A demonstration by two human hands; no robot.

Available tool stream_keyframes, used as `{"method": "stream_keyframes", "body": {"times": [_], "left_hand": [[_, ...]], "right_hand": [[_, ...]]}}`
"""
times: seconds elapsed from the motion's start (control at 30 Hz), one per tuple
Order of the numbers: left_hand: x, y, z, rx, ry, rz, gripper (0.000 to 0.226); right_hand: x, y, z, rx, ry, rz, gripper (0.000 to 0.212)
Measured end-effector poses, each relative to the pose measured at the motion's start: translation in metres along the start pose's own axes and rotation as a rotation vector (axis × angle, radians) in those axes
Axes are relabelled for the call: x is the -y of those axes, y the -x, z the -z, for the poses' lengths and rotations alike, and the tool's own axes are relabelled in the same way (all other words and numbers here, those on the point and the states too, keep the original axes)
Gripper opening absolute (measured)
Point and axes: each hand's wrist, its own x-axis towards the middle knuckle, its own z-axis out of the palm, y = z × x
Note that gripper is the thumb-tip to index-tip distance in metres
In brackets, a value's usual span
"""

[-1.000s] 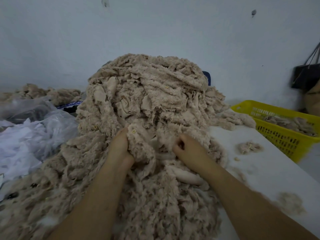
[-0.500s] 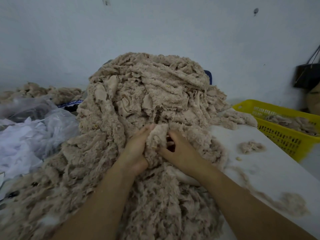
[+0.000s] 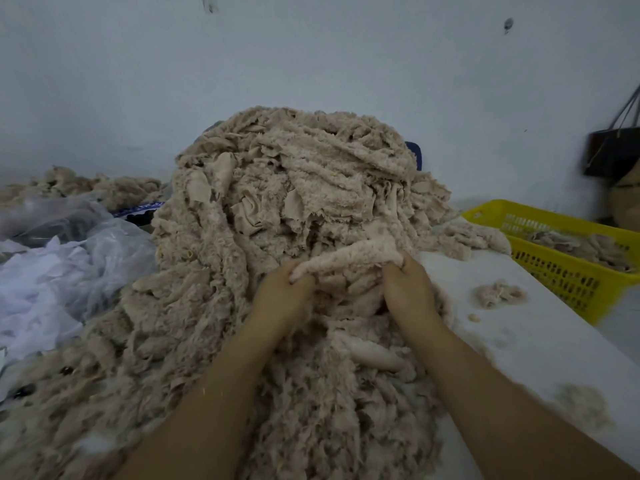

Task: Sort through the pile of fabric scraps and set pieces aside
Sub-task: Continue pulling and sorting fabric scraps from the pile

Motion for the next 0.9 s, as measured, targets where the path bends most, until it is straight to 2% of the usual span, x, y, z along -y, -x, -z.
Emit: {"method": "stream_keyframes", "body": {"times": [0.13, 0.2, 0.27, 0.37, 0.47, 0.53, 0.6, 0.63, 0.7, 0.73, 0.8, 0.83, 0.9], "left_hand": [[0.004, -0.007, 0.011, -0.229, 0.182, 0.106, 0.019], [0.005, -0.012, 0.018, -0.328, 0.414, 0.220, 0.027], [0.002, -0.014, 0.024, -0.300, 0.739, 0.299, 0.030], [-0.003, -0.013, 0.024, -0.138, 1.104, 0.327, 0.029], [-0.001, -0.009, 0.030, -0.027, 1.418, 0.285, 0.023], [0.004, -0.011, 0.038, -0.040, 1.546, 0.264, 0.020], [0.007, -0.013, 0.041, -0.097, 1.443, 0.297, 0.022], [0.005, -0.013, 0.037, -0.127, 1.263, 0.307, 0.020], [-0.004, -0.008, 0.025, -0.151, 0.688, 0.219, 0.013], [-0.007, -0.005, 0.016, -0.139, 0.397, 0.129, 0.016], [-0.009, 0.003, 0.001, 0.007, 0.019, -0.088, 0.027], [-0.009, 0.007, -0.001, 0.104, -0.039, -0.140, 0.026], [-0.016, 0.017, 0.000, 0.276, 0.111, -0.043, 0.019]], "right_hand": [[0.002, -0.014, 0.007, -0.210, -0.098, -0.245, 0.032], [-0.003, -0.021, 0.017, -0.281, -0.195, -0.330, 0.031], [-0.009, -0.025, 0.021, -0.269, -0.196, -0.330, 0.029], [-0.012, -0.026, 0.013, -0.217, -0.229, -0.354, 0.029], [-0.009, -0.025, 0.012, -0.286, -0.510, -0.447, 0.034], [-0.010, -0.026, 0.022, -0.388, -0.689, -0.461, 0.038], [-0.011, -0.027, 0.028, -0.404, -0.663, -0.447, 0.038], [-0.011, -0.027, 0.027, -0.371, -0.589, -0.448, 0.039], [-0.009, -0.023, 0.017, -0.257, -0.424, -0.401, 0.043], [-0.006, -0.019, 0.010, -0.186, -0.307, -0.331, 0.047], [-0.001, -0.006, 0.002, -0.001, -0.053, -0.120, 0.051], [0.003, 0.001, -0.001, 0.126, 0.033, -0.015, 0.047], [0.008, 0.013, -0.006, 0.425, 0.220, 0.119, 0.032]]}}
